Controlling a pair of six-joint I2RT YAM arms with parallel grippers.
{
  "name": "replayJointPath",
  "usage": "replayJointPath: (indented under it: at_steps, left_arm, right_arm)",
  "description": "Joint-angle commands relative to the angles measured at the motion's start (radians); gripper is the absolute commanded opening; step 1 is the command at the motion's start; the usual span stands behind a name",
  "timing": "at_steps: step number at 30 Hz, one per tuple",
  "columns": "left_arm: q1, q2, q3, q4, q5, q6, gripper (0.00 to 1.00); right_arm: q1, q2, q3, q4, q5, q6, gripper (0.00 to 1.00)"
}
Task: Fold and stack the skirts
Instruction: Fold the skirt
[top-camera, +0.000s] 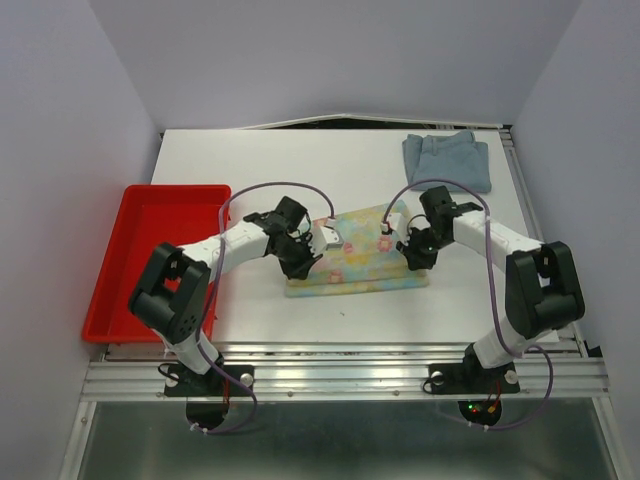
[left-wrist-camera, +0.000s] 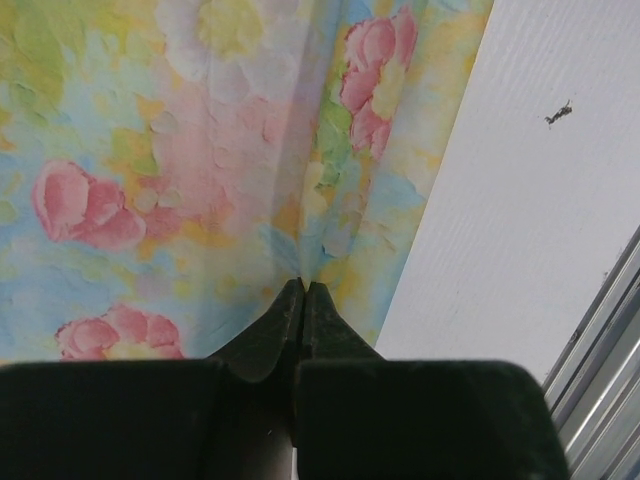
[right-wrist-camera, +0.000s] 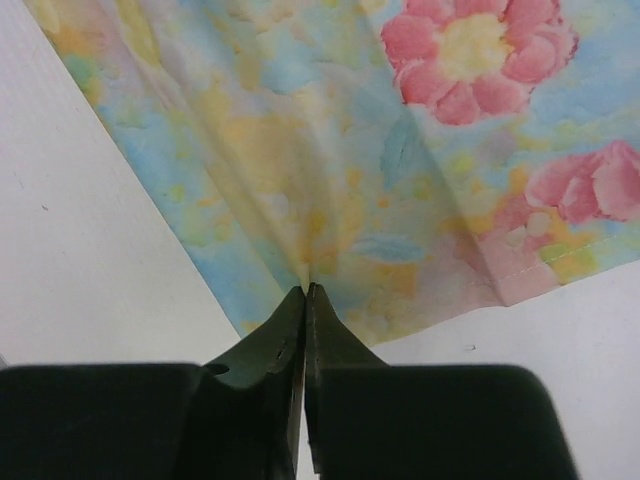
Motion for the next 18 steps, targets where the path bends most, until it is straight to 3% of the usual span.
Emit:
replayJointPath:
  at_steps: [1,10,14,16,17,18]
  left_arm:
    - [-0.006,-0.075,-0.022,-0.004,-0.002,0.019,0.00]
    - [-0.007,-0.173,-0.038,-0.011,-0.025,0.008,0.00]
    - [-0.019,-0.163,-0.061,-0.022,-0.028,0.015,0.00]
    - [-0.035,-0.147,-0.075,-0.019,-0.025,0.015,0.02]
    - [-0.039,-0.143,-0.080,-0.016,-0.025,0.013,0.03]
    - [-0.044,-0.137,-0.083,-0.014,-0.025,0.012,0.04]
  right_arm:
    - [0.007,-0.060,0.004,0.018,-0.005,-0.023,0.01]
    - [0.007,-0.169,0.042,-0.118,-0.040,-0.060,0.01]
    - [0.017,-0.180,-0.022,-0.071,0.003,-0.072,0.01]
    - [0.017,-0.167,-0.042,-0.037,0.014,-0.073,0.09]
    - [0.017,-0.163,-0.039,-0.042,0.008,-0.071,0.23]
    - [0.026,-0.157,-0.033,-0.051,0.007,-0.066,0.23]
